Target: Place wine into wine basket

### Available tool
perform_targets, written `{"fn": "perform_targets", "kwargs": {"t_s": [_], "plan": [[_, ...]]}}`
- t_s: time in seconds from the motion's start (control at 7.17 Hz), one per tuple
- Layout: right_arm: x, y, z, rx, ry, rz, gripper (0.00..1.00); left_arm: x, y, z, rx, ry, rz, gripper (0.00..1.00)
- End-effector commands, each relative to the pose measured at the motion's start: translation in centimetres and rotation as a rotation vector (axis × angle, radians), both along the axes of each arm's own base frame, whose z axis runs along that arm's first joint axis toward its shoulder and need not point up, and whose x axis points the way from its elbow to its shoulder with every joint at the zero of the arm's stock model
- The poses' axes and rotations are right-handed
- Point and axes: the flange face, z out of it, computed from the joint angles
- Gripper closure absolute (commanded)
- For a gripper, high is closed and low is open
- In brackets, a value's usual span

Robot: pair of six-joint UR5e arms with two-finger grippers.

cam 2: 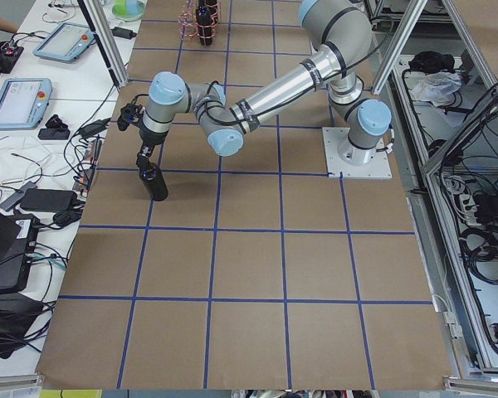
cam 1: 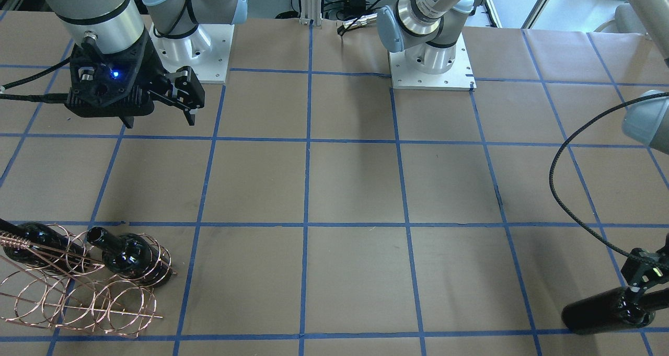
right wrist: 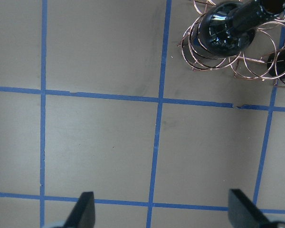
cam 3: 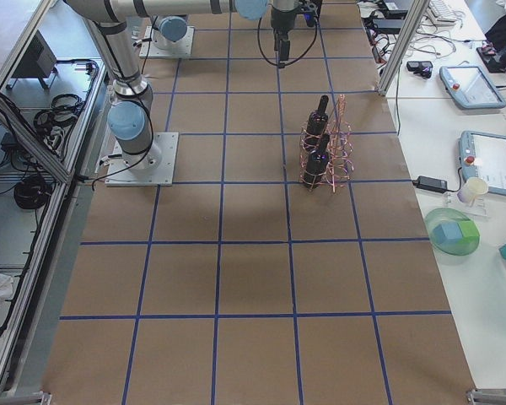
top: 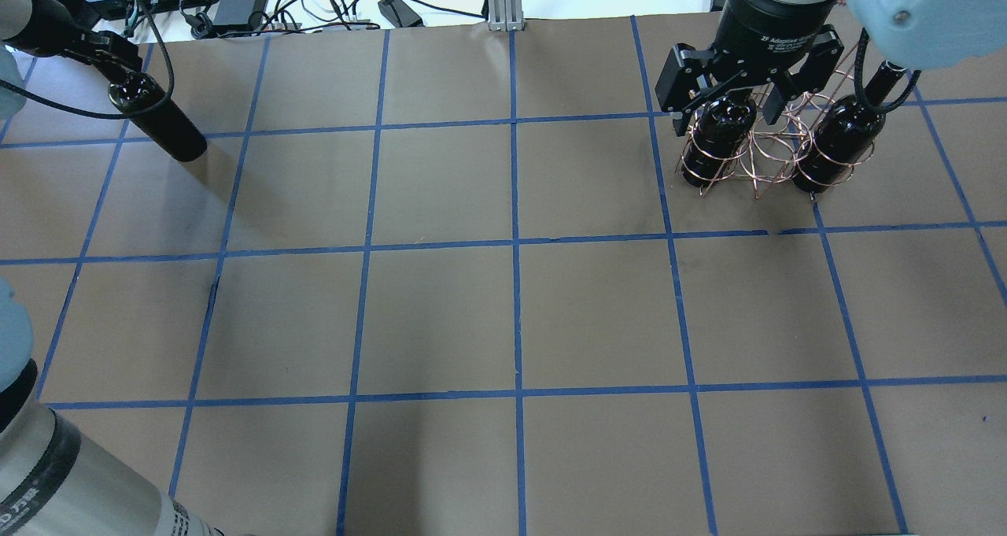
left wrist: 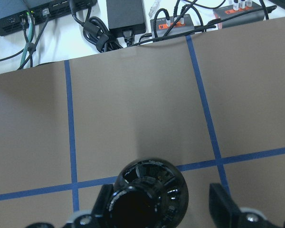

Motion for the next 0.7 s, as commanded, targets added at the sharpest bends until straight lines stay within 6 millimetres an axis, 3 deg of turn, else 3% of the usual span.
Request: {"fn": "perform_targets", "kwargs": {"t_s": [0.0, 0.56], "plan": [[0.0, 0.0, 0.0, -0.001, -0.001, -0.001, 0.00, 0.2, 0.4, 1.0, -0.010, -0.004, 0.005, 0.32], [0.0, 0.0, -0.3, 0.003, 0.000, 0.000, 0.00, 2.1, 0.6, 0.5, -0.024, 0.038, 0.012, 0.37]]}}
